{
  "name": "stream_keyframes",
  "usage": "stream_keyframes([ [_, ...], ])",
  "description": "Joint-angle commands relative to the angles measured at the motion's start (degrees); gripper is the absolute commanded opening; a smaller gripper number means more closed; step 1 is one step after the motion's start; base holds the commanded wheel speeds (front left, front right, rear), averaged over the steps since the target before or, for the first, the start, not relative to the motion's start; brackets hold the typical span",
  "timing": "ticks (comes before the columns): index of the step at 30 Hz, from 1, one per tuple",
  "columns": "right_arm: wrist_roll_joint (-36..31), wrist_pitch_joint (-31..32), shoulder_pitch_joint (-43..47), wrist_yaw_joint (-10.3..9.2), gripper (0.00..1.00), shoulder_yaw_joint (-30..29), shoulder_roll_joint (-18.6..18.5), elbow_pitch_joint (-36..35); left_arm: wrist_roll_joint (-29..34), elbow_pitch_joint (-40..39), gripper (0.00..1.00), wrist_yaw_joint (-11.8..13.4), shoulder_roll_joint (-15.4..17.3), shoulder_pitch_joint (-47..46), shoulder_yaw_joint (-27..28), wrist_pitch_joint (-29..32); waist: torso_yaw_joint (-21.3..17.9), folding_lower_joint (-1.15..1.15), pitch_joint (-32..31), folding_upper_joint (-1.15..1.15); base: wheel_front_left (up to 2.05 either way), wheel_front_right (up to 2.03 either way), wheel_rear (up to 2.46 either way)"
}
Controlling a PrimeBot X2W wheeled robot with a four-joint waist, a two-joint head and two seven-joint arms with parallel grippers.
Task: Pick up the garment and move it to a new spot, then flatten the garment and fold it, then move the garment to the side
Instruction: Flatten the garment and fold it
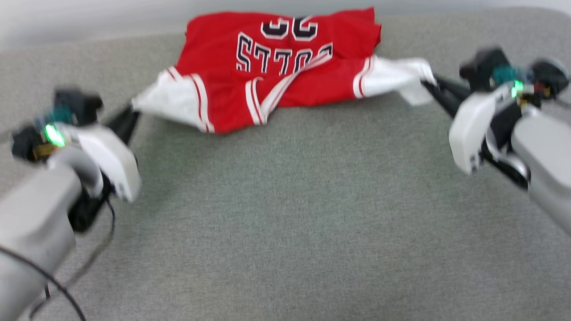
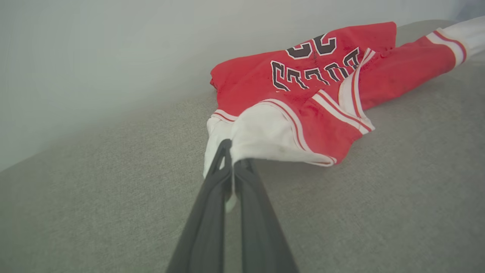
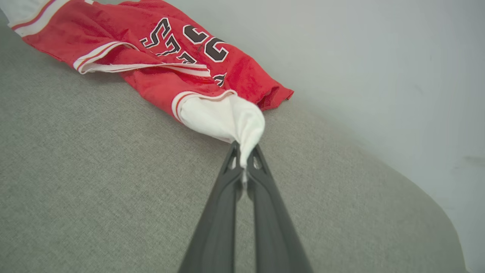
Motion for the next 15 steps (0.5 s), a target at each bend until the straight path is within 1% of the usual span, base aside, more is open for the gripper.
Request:
stream_keyframes([
  [1, 1.22, -0.84, 3.92, -0.04, 0.00, 0.32, -1.40, -1.02, -1.09, -2.38, 0.00, 1.70, 1.15, 4.49, 0.05, -0.44, 0.22, 0.01, -3.04, 0.00, 0.00, 0.00, 0.00],
  [8, 4.50, -3.30, 14.89, -0.04, 0.00, 0.75, -6.84, -5.33, -5.65, -11.93, 0.00, 8.27, 6.47, 19.45, 1.39, -0.80, 0.18, 0.01, -7.95, 0.00, 0.00, 0.00, 0.00],
  [11, 5.46, -3.91, 19.79, -0.04, 0.00, 0.82, -9.16, -7.10, -6.95, -15.93, 0.00, 10.60, 9.06, 25.07, 1.38, -0.86, -0.01, 0.01, -9.92, 0.00, 0.00, 0.00, 0.00],
  [12, 5.68, -4.06, 21.48, -0.04, 0.00, 0.82, -9.94, -7.68, -7.52, -17.26, 0.00, 11.29, 9.70, 26.87, 1.37, -0.89, -0.04, 0.01, -10.60, 0.00, 0.00, 0.00, 0.00],
  [13, 5.68, -4.06, 21.48, -0.04, 0.00, 0.82, -9.94, -7.68, -7.52, -17.26, 0.00, 11.29, 9.70, 26.87, 1.37, -0.89, -0.04, 0.01, -10.60, 0.00, 0.00, 0.00, 0.00],
  [15, 6.21, -4.29, 25.06, -0.04, 0.00, 0.84, -11.29, -8.81, -8.74, -19.86, 0.00, 12.88, 11.17, 30.23, 1.94, -0.94, -0.23, 0.01, -11.81, 0.00, 0.00, 0.00, 0.00],
])
